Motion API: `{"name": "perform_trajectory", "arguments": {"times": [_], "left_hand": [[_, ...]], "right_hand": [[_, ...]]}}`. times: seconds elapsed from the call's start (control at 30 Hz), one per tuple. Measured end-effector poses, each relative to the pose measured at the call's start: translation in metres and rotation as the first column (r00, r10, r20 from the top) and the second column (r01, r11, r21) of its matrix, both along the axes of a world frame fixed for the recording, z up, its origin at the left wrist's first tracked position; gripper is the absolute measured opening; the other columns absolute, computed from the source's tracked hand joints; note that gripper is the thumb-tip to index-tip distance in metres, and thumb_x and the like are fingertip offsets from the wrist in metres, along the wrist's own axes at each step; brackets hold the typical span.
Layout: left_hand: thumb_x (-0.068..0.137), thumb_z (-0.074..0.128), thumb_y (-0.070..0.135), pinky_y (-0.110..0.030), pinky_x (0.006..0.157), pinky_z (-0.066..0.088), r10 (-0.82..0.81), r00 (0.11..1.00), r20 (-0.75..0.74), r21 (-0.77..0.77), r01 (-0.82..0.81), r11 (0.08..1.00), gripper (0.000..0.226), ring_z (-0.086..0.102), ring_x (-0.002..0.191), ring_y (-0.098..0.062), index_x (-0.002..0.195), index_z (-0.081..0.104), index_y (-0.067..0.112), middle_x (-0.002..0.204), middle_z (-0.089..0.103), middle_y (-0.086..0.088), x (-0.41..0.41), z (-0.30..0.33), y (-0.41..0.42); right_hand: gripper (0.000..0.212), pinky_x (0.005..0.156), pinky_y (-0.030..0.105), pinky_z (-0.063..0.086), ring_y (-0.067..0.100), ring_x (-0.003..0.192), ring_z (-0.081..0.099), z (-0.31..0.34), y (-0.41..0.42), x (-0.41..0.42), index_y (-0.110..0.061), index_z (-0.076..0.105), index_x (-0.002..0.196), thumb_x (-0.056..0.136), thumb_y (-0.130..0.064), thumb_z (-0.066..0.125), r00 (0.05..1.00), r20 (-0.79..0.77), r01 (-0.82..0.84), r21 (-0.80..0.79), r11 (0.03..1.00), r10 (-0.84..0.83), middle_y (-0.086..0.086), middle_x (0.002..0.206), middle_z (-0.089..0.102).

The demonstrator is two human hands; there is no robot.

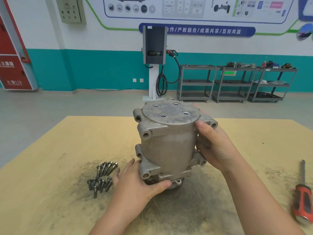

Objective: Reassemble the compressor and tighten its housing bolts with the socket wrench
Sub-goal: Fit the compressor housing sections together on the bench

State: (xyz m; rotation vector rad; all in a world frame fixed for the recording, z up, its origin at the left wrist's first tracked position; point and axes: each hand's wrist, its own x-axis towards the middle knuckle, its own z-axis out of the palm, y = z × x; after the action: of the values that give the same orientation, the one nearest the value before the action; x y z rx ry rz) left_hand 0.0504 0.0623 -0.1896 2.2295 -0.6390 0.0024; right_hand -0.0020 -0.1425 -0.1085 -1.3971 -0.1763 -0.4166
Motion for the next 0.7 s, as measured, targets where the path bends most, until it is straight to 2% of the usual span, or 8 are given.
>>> {"name": "perform_trajectory", "arguments": {"times": [0.1,0.2,0.3,0.43,0.57,0.7], "left_hand": [[0.040,0.018,0.108,-0.038,0.111,0.016,0.018,0.998,0.054,0.057,-0.021,0.998,0.088,0.045,0.117,0.002,0.104,0.053,0.057,0.107,0.056,0.035,0.000,0.000,0.005],[0.046,0.038,0.100,-0.043,0.110,0.029,-0.044,0.998,-0.041,-0.015,0.044,0.999,0.068,0.051,0.113,-0.001,0.105,0.045,0.066,0.103,0.061,0.034,0.005,0.003,0.012],[0.052,0.048,0.091,-0.049,0.109,0.034,-0.118,0.991,-0.061,-0.101,0.111,0.989,0.053,0.053,0.114,-0.002,0.102,0.038,0.075,0.106,0.063,0.031,0.008,0.005,0.013],[0.050,0.036,0.102,-0.050,0.108,0.034,-0.140,0.990,-0.001,-0.113,0.139,0.984,0.060,0.053,0.117,-0.003,0.105,0.034,0.079,0.108,0.062,0.033,0.008,0.004,0.010],[0.056,0.034,0.100,-0.051,0.112,0.029,-0.155,0.988,0.001,-0.114,0.154,0.981,0.057,0.050,0.120,0.001,0.108,0.028,0.080,0.112,0.057,0.041,0.009,0.002,0.011],[0.044,0.017,0.107,-0.040,0.112,0.019,-0.088,0.995,0.037,-0.024,0.089,0.996,0.079,0.043,0.125,-0.003,0.109,0.037,0.065,0.117,0.053,0.034,0.014,-0.003,0.010]], "right_hand": [[0.123,0.104,0.045,0.043,0.029,0.124,0.056,-0.002,0.002,0.003,-0.005,0.039,0.141,0.041,-0.052,0.093,0.995,-0.014,0.103,0.040,0.994,-0.103,0.018,0.135,0.057],[0.113,0.086,0.029,0.052,0.016,0.109,0.065,-0.010,0.014,0.006,-0.018,0.045,0.131,0.036,-0.062,0.090,0.964,0.036,0.261,0.023,0.965,-0.262,0.008,0.128,0.061],[0.115,0.092,0.036,0.052,0.017,0.113,0.063,-0.016,0.022,0.009,-0.023,0.044,0.137,0.039,-0.068,0.087,0.950,0.051,0.304,0.051,0.951,-0.307,0.005,0.132,0.059],[0.100,0.093,0.040,0.052,0.021,0.113,0.064,-0.014,0.026,0.008,-0.019,0.049,0.132,0.049,-0.061,0.086,0.940,0.093,0.324,0.072,0.943,-0.330,0.005,0.124,0.065],[0.078,0.079,0.025,0.054,0.015,0.103,0.068,-0.016,0.032,0.005,-0.014,0.053,0.127,0.061,-0.046,0.080,0.910,0.165,0.374,0.075,0.924,-0.382,-0.004,0.111,0.071],[0.064,0.074,0.016,0.052,0.004,0.096,0.068,-0.014,0.034,0.004,-0.019,0.056,0.119,0.062,-0.043,0.075,0.883,0.200,0.422,0.054,0.905,-0.424,-0.015,0.104,0.071]]}}
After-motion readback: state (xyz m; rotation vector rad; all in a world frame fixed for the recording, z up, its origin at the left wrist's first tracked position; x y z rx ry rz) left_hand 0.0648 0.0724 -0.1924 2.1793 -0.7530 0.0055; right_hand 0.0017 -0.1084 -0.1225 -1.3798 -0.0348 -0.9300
